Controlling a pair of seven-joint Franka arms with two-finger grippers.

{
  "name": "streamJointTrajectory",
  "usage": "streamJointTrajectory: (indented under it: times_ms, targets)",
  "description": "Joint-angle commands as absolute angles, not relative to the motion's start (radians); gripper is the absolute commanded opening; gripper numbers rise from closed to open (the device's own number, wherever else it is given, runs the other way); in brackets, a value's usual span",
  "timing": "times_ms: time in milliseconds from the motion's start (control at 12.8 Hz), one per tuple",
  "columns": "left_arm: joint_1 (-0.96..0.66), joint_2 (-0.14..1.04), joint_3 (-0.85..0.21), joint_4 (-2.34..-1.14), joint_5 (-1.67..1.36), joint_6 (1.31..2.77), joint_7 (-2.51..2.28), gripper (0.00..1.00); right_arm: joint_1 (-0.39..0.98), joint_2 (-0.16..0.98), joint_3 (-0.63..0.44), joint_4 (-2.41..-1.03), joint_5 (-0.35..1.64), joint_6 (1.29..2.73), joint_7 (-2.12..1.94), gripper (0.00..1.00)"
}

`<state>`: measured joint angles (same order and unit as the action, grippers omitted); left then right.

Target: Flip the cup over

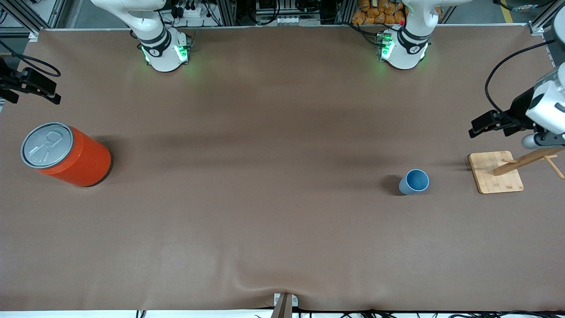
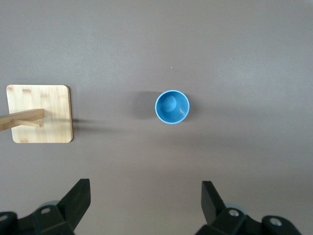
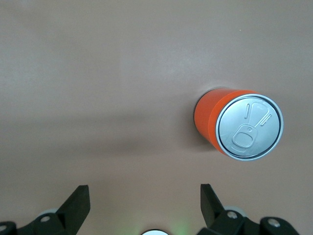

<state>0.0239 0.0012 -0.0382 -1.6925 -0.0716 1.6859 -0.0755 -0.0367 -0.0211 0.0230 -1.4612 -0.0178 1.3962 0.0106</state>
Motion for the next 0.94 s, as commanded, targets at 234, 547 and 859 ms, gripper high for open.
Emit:
streamJointTrajectory:
  times_ms: [234,547,859]
  targets:
    - [-0.021,0.025,-0.048,-1.553,0.020,1.536,0.031,1.00,-0.026,-0.014,0.020,-1.442,-0.025,1.382,0.009,1.00]
    - [-0.054,0.043,-0.049,-1.522,0.031,1.525,0.044,1.00,-0.026,-0.012,0.020,-1.442,-0.029,1.381,0.005,1.00]
    - [-0.046,0.075,-0.045,-1.513,0.018,1.525,0.085,1.00,-0.028,-0.014,0.018,-1.442,-0.029,1.381,0.005,1.00]
